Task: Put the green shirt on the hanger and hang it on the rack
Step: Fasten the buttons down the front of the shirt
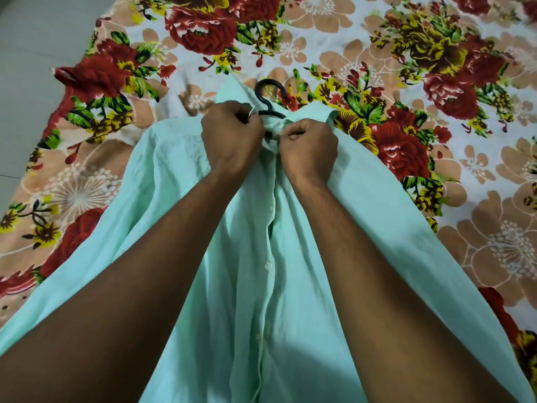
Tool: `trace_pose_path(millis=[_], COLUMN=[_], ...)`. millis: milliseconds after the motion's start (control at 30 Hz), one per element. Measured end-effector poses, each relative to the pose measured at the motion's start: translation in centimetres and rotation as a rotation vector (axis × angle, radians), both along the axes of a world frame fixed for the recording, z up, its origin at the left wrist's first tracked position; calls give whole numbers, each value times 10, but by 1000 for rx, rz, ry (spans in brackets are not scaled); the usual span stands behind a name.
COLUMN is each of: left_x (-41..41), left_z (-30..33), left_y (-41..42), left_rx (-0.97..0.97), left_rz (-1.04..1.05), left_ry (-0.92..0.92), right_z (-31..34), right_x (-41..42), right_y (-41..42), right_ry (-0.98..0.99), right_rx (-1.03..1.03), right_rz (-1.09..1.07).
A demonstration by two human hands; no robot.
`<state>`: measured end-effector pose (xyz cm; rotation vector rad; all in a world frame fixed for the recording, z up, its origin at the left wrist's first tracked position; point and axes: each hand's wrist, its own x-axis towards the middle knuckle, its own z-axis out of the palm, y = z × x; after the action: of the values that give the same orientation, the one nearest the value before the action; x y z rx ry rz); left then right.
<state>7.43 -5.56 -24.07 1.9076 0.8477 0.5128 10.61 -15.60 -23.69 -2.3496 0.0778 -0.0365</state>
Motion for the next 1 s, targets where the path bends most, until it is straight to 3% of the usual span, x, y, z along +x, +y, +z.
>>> trace_pose_path(millis=[167,300,600,800,1000], left_x=[-4,-6,-10,-16,-22], left_z=[-8,-6,-8,-13,-2], left_y=[6,6,-1,-3,-3], left_rx=[-292,-331,-244,-315,-397], left_rz=[-3,-81,-97,-142,-214], left_ry=[-114,-119,-161,-196,-213], right_z=[7,16,24,28,34], right_x=[3,15,21,21,25], right_y=[0,6,5,2,-3], right_ry=[42,170,272,394,472], right_rx=[185,285,185,325,316], right_rz=[37,71,174,128,131])
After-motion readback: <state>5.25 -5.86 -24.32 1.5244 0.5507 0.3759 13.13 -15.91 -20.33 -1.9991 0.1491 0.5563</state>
